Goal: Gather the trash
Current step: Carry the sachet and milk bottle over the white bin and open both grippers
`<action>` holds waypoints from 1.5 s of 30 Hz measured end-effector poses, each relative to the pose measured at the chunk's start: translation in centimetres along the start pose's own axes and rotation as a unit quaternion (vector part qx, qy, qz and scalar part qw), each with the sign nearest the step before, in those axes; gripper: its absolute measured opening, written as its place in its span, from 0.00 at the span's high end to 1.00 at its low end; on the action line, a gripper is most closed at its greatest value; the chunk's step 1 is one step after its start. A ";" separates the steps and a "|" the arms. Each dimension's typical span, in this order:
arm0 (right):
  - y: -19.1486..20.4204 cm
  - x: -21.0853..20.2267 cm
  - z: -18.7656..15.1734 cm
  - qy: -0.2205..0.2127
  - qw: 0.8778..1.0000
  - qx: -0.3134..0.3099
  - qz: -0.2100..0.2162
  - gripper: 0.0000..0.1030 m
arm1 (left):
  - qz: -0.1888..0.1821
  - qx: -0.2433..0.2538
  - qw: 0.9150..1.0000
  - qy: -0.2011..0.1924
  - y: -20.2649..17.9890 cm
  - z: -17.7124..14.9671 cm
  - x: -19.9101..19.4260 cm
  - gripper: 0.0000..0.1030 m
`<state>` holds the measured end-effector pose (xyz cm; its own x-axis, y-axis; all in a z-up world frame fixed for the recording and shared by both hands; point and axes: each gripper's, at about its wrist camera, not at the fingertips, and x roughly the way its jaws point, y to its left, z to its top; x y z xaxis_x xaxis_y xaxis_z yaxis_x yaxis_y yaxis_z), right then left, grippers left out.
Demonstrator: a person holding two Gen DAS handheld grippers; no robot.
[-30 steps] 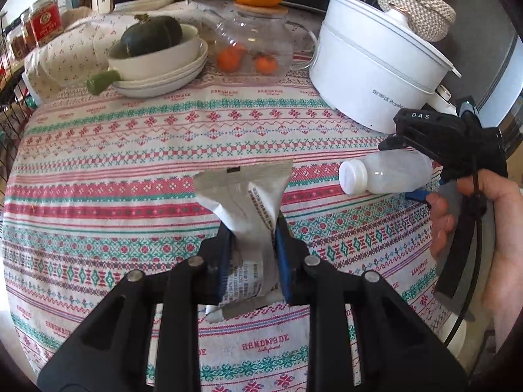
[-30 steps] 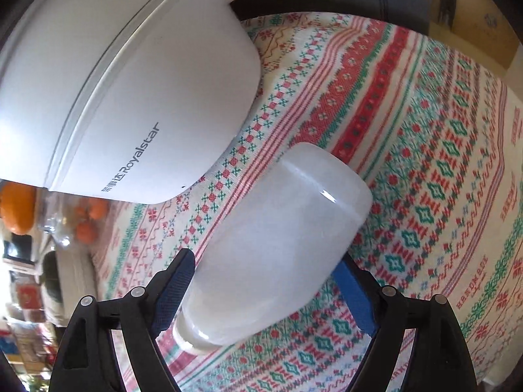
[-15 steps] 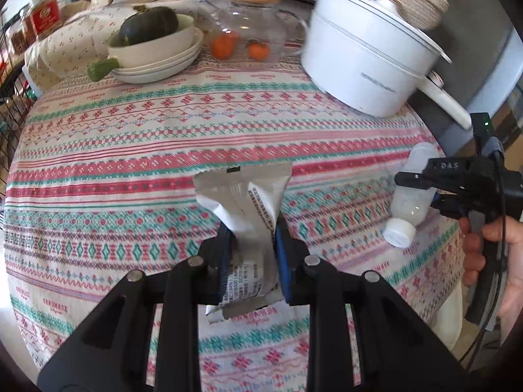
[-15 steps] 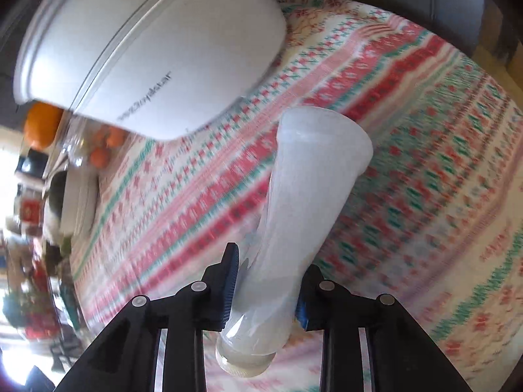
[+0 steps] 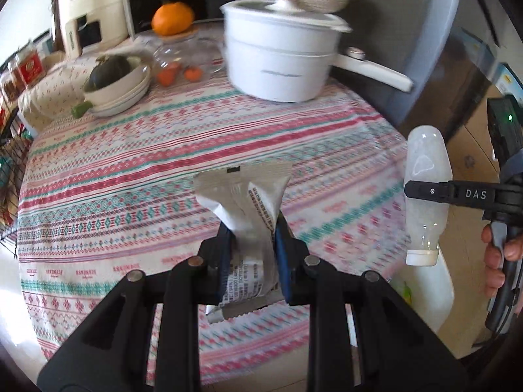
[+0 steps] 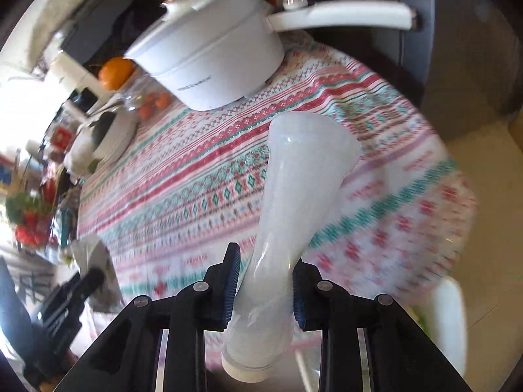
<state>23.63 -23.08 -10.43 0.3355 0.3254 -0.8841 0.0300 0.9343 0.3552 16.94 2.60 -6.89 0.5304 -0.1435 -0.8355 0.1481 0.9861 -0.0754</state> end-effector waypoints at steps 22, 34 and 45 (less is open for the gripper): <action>-5.5 -9.0 -10.7 -0.054 0.992 -0.107 -0.048 0.72 | -0.139 0.106 0.985 0.001 -13.5 -7.2 -2.6 0.74; -10.2 -7.6 -12.1 -0.006 0.990 -0.105 -0.100 0.72 | -0.200 0.164 0.960 0.106 -20.6 -11.8 2.6 0.74; -12.1 -7.2 -12.4 0.011 0.990 -0.093 -0.109 0.72 | -0.176 0.199 0.958 0.104 -21.7 -12.6 3.4 0.59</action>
<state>9.22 -34.93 -12.16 0.3201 0.1152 -0.9403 -0.0746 0.9926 0.0962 4.96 -18.21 -14.95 0.2170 -0.3999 -0.8905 0.6156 0.7640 -0.1930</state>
